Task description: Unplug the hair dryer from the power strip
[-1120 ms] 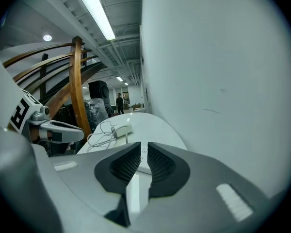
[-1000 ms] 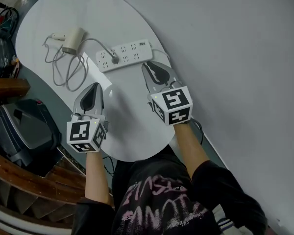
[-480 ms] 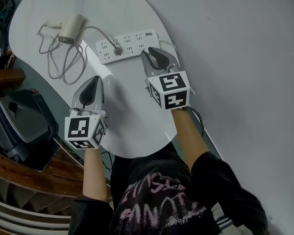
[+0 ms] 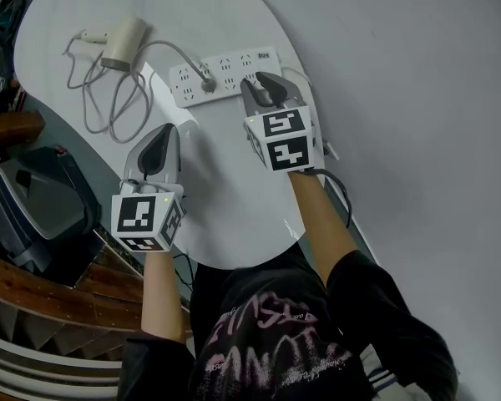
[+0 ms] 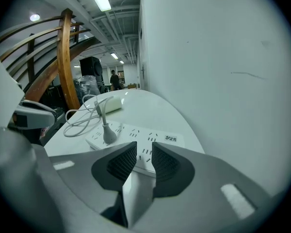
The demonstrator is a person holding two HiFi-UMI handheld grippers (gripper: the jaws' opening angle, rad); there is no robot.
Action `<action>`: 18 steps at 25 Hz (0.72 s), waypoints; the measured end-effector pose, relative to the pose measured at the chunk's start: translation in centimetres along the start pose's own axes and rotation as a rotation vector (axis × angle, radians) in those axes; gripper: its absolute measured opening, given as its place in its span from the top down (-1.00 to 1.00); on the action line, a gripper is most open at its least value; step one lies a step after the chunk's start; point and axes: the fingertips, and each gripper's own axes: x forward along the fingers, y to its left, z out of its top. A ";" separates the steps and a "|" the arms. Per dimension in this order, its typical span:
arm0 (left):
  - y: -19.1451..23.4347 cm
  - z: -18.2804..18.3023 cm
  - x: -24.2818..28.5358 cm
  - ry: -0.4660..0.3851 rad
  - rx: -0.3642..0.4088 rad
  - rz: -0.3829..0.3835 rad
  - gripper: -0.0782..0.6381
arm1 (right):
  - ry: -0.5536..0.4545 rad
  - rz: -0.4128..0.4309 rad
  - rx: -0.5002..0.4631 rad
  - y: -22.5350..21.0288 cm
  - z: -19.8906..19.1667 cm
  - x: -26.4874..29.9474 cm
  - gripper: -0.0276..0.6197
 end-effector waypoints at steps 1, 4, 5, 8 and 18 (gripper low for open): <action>0.1 0.0 0.0 0.001 0.000 0.001 0.78 | 0.013 -0.004 -0.006 0.0 -0.2 0.2 0.59; 0.6 0.0 -0.1 0.003 -0.003 0.008 0.78 | 0.043 -0.004 -0.012 0.2 -0.6 0.8 0.57; 0.7 0.0 -0.1 0.004 -0.003 0.009 0.78 | 0.046 -0.007 -0.010 0.3 -0.6 0.8 0.57; 1.0 0.1 0.1 0.005 -0.001 0.010 0.78 | 0.044 -0.020 -0.007 0.3 -0.5 0.9 0.57; 0.3 0.2 2.8 0.064 0.116 -0.051 0.69 | 0.059 -0.031 -0.025 0.5 -0.7 1.1 0.57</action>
